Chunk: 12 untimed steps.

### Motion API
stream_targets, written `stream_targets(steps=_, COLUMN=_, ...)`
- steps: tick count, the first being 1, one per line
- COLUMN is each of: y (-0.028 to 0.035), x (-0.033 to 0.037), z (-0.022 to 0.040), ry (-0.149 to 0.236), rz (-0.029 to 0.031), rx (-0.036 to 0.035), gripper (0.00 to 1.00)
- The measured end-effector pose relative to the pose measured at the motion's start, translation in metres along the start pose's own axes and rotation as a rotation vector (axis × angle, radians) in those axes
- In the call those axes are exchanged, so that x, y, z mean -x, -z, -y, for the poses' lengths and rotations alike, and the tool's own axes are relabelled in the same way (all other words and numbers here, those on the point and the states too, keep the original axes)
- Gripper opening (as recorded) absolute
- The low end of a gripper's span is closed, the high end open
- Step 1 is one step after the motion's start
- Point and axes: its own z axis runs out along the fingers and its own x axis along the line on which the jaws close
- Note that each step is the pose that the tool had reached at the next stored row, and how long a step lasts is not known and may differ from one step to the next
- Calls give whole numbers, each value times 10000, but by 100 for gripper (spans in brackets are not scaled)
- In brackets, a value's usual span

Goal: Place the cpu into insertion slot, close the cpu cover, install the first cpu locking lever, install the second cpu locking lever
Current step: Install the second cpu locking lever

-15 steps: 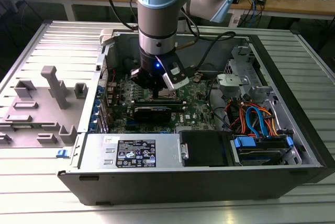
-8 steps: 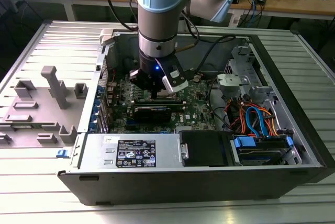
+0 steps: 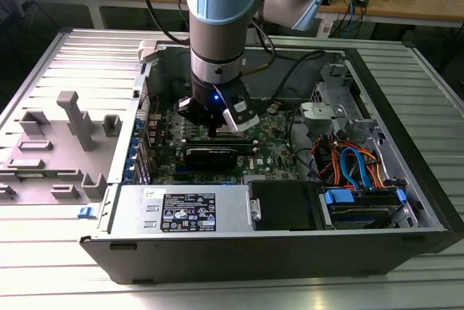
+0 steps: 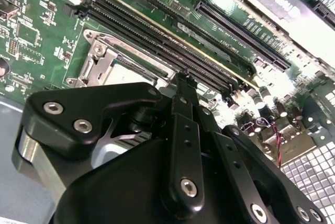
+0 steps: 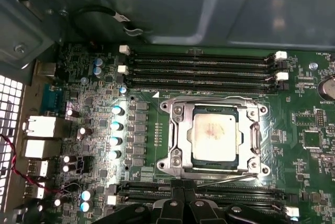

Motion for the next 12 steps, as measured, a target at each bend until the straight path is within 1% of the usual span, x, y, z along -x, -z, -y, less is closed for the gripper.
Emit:
stream_targets(steps=3, y=-30, x=-13, z=5, ry=1, rz=2, rx=57, gripper=11)
stream_targets(steps=6, y=-57, x=-32, z=8, ry=3, rz=7, rx=165, gripper=11)
stream_targets(steps=8, y=-73, x=-48, z=10, ry=6, rz=12, rx=261, gripper=11)
stream_targets(steps=10, y=-98, x=-57, z=13, ry=8, rz=15, rx=333, gripper=11)
stream_targets(steps=11, y=-116, x=-59, z=16, ry=9, rz=17, rx=363, gripper=11)
stream_targets(steps=12, y=-126, x=-61, z=17, ry=8, rz=18, rx=378, gripper=11)
